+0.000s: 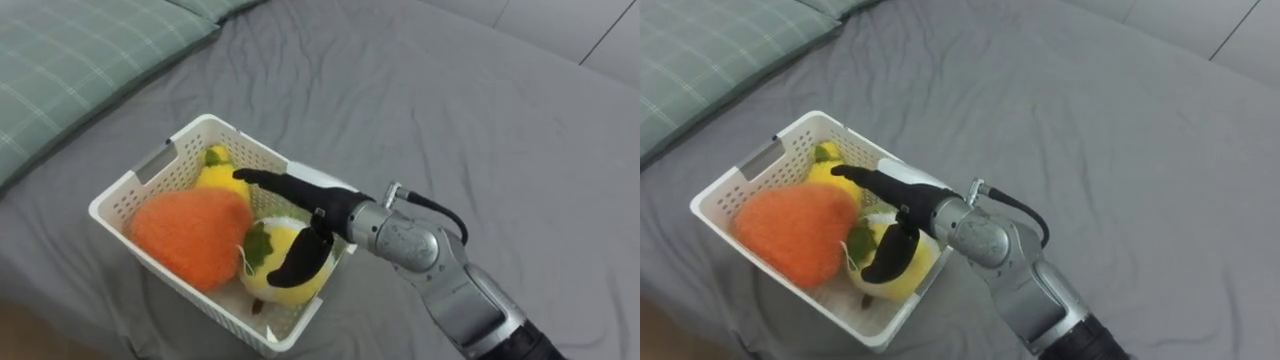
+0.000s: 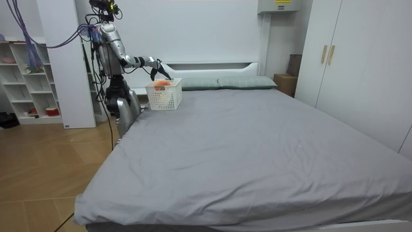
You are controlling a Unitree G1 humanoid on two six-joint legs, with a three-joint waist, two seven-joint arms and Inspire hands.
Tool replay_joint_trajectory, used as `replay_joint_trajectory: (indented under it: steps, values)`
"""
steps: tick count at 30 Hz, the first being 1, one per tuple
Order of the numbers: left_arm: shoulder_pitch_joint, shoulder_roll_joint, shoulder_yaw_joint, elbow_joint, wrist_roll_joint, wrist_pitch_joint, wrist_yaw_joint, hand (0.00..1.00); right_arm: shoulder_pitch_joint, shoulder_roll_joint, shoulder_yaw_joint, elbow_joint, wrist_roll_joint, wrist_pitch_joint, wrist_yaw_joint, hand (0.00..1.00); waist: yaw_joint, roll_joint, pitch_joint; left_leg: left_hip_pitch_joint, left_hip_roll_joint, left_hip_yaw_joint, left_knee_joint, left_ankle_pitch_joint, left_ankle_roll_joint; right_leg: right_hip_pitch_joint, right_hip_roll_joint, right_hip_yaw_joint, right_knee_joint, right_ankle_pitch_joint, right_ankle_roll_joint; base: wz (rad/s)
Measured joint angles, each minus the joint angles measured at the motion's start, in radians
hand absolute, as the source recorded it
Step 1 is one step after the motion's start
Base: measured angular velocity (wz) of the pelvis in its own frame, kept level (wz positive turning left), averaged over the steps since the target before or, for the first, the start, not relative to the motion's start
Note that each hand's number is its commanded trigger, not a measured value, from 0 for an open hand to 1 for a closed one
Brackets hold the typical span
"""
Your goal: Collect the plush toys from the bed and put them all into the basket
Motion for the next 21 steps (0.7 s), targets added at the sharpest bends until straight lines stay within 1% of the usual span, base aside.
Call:
replay_joint_trajectory:
  steps: [4,5,6,7,9,10,12,13,15,16,17,18,19,20,21]
  values:
    - [0.001,-0.003,-0.001,0.0,-0.011,0.0,0.009,0.0,0.0,0.001,-0.045,0.005,0.046,-0.001,-0.038,0.0,-0.004,0.006,0.004,0.001,0.0,0.001,0.0,0.0,0.0,0.001,0.0,0.003,0.0,0.0,0.0,0.0]
    - [0.001,-0.007,-0.001,0.003,-0.019,0.0,0.018,0.0,0.0,-0.001,-0.061,0.006,0.079,-0.001,-0.056,0.0,-0.007,0.01,0.0068,0.002,0.0,0.002,0.0,0.0,0.0,0.001,0.0,0.005,0.0,0.0,0.0,0.0]
    - [0.003,-0.01,-0.001,0.007,-0.019,0.0,0.023,0.0,0.0,0.0,-0.075,0.006,0.115,-0.003,-0.07,0.0,-0.021,0.014,0.0094,0.002,-0.001,0.0,0.002,0.001,0.001,0.002,0.0,0.005,0.0,0.0,0.0,0.0]
    - [0.004,-0.01,-0.001,0.009,-0.018,-0.001,0.023,0.0,0.003,0.0,-0.083,0.005,0.131,-0.007,-0.075,0.0,-0.027,0.016,0.0098,0.002,-0.001,0.0,0.002,0.001,0.001,0.002,-0.001,0.004,0.0,0.0,0.0,0.03]
    - [0.014,-0.01,0.0,0.011,-0.018,-0.007,0.028,0.0,0.016,0.006,-0.124,-0.002,0.203,-0.021,-0.102,0.0,-0.053,0.02,0.0095,0.0,-0.001,0.002,0.002,0.001,0.001,-0.001,0.0,0.008,0.001,0.0,0.0,-0.02]
    - [0.016,-0.011,0.0,0.011,-0.019,-0.008,0.031,0.0,0.021,0.008,-0.136,-0.006,0.221,-0.024,-0.114,0.0,-0.056,0.02,0.0091,0.001,0.0,0.005,0.002,0.001,0.001,-0.002,0.001,0.011,0.001,0.0,0.0,-0.12]
    - [0.021,-0.016,0.001,0.013,-0.02,-0.014,0.04,0.0,0.023,0.012,-0.175,-0.007,0.295,-0.035,-0.159,0.0,-0.076,0.024,0.0038,0.004,0.001,0.016,0.003,0.001,0.001,-0.006,0.001,0.023,0.001,0.0,0.0,-0.14]
    - [0.022,-0.018,0.001,0.013,-0.02,-0.017,0.04,0.0,0.023,0.012,-0.183,-0.007,0.312,-0.039,-0.17,0.0,-0.08,0.027,0.0016,0.007,0.001,0.018,0.004,0.001,0.001,-0.008,0.001,0.024,0.002,0.0,0.001,-0.12]
    - [0.032,-0.025,0.008,0.013,-0.016,-0.032,0.041,0.0,0.028,0.011,-0.225,-0.008,0.375,-0.055,-0.21,0.0,-0.088,0.042,-0.0042,0.02,0.002,0.029,0.001,0.001,0.002,-0.003,0.0,0.032,0.001,0.001,0.002,-0.13]
    - [0.032,-0.025,0.011,0.013,-0.016,-0.036,0.042,0.0,0.032,0.012,-0.237,-0.008,0.391,-0.062,-0.222,0.0,-0.094,0.046,-0.0071,0.023,0.003,0.031,0.001,0.001,0.002,0.0,0.0,0.032,0.001,0.001,0.002,-0.07]
    - [0.036,-0.026,0.021,0.013,-0.017,-0.046,0.047,0.0,0.042,0.015,-0.255,-0.013,0.42,-0.077,-0.247,0.0,-0.105,0.054,-0.0143,0.026,0.004,0.034,-0.001,0.001,0.002,0.002,-0.001,0.032,0.001,0.001,0.002,-0.08]
    - [0.042,-0.026,0.024,0.014,-0.018,-0.046,0.052,0.0,0.048,0.014,-0.27,-0.023,0.443,-0.086,-0.269,0.0,-0.114,0.063,-0.017,0.031,0.004,0.039,-0.003,0.001,0.002,0.005,-0.004,0.034,0.001,0.001,0.002,-0.08]
    - [0.045,-0.026,0.024,0.014,-0.018,-0.047,0.055,0.0,0.05,0.014,-0.281,-0.024,0.461,-0.096,-0.279,0.0,-0.126,0.067,-0.0177,0.032,0.005,0.04,-0.004,0.001,0.002,0.007,-0.003,0.034,0.001,0.001,0.002,-0.05]
    - [0.053,-0.026,0.024,0.013,-0.018,-0.052,0.058,0.0,0.055,0.012,-0.3,-0.024,0.494,-0.114,-0.298,0.0,-0.138,0.074,-0.0184,0.038,0.005,0.043,-0.006,0.001,0.002,0.011,-0.003,0.034,0.002,0.001,0.002,-0.06]
    - [0.062,-0.027,0.024,0.013,-0.019,-0.061,0.058,0.0,0.063,0.011,-0.323,-0.028,0.517,-0.123,-0.317,0.0,-0.144,0.078,-0.0203,0.045,0.007,0.049,-0.01,0.001,0.002,0.013,-0.003,0.043,0.002,0.001,0.002,-0.1]
